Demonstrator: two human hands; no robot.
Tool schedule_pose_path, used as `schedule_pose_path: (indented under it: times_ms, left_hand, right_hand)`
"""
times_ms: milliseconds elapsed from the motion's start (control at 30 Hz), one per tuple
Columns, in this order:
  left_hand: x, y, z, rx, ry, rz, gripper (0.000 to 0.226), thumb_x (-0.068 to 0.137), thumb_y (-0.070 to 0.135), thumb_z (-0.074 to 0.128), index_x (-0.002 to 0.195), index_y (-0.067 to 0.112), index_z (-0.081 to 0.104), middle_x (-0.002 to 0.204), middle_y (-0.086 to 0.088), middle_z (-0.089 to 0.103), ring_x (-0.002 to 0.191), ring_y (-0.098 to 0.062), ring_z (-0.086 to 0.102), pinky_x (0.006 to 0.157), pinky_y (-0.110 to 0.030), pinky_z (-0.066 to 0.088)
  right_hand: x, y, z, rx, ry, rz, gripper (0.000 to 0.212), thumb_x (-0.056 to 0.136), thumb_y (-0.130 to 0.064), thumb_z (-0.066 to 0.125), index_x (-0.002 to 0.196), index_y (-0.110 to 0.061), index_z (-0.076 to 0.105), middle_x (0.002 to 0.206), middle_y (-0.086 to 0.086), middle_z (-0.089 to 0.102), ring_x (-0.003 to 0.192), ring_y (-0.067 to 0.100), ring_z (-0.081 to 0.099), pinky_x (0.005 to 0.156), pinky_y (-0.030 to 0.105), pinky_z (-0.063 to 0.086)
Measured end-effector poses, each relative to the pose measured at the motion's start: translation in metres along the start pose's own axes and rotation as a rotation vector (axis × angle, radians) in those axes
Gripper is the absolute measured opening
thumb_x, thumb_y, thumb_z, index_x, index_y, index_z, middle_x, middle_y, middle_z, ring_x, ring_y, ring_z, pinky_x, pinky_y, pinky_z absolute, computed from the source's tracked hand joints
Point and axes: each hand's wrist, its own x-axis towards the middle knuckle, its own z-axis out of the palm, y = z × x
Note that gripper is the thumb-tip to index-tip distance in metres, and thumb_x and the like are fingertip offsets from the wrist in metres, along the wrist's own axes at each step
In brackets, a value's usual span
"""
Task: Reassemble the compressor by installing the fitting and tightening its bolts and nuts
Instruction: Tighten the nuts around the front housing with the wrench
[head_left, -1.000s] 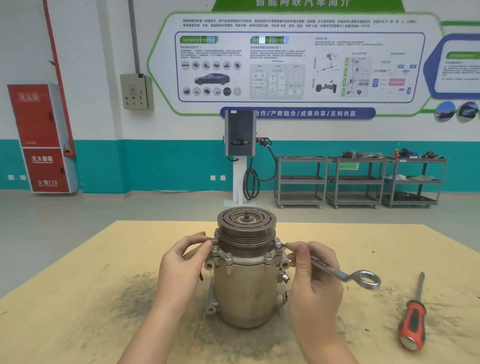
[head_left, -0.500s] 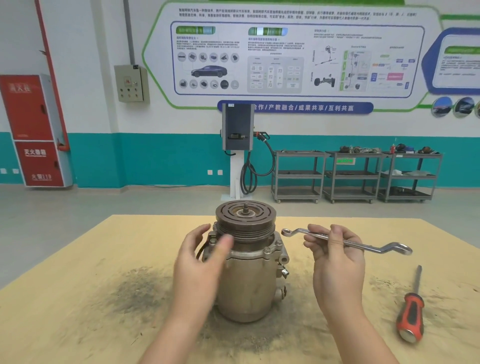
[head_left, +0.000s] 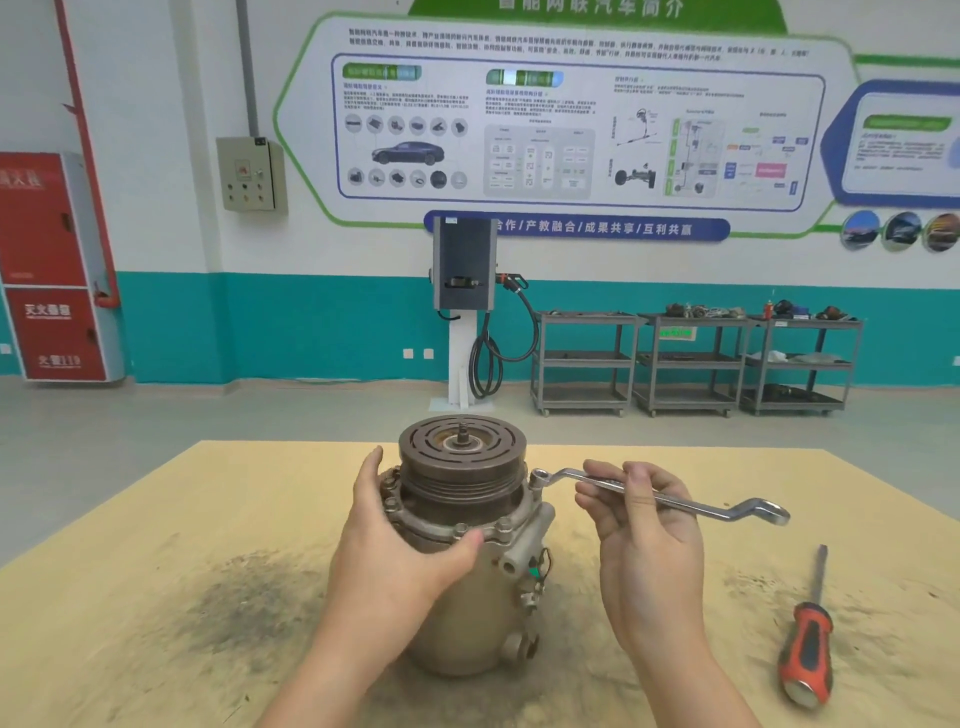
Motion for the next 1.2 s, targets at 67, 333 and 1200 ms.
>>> schedule_pose_path:
  times_ms: [67, 333, 1200]
  left_hand:
    - [0.009, -0.01, -0.02, -0.199, -0.198, -0.007, 0.098, 0.044, 0.058, 0.078, 0.127, 0.062, 0.028, 0.133, 0.031, 0.047, 0.118, 0.013, 0.048, 0.111, -0.035, 0.035]
    - [-0.003, -0.019, -0.022, -0.513, -0.08, 0.127, 0.021, 0.069, 0.029, 0.073, 0.083, 0.028, 0.057, 0.14, 0.032, 0.046, 0.124, 0.001, 0.054, 0.095, -0.02, 0.049]
    - [-0.005, -0.024, -0.008, -0.341, -0.233, 0.09, 0.111, 0.033, 0.071, 0.087, 0.119, 0.075, 0.017, 0.135, 0.035, 0.036, 0.119, 0.008, 0.05, 0.102, -0.023, 0.04]
  right_hand:
    - [-0.001, 0.001, 0.0, 0.003, -0.026, 0.039, 0.01, 0.093, -0.019, 0.05, 0.096, -0.009, 0.05, 0.08, 0.011, 0.072, 0.065, 0.019, 0.067, 0.064, 0.023, 0.056]
    - [-0.002, -0.001, -0.002, 0.083, -0.056, 0.175, 0.014, 0.101, -0.001, 0.036, 0.096, -0.008, 0.047, 0.066, 0.012, 0.064, 0.053, 0.019, 0.056, 0.05, 0.024, 0.049]
    - [-0.035, 0.011, 0.011, -0.248, 0.019, -0.397, 0.026, 0.089, -0.012, 0.045, 0.08, -0.033, 0.059, 0.066, 0.01, 0.069, 0.048, 0.025, 0.054, 0.051, 0.026, 0.046]
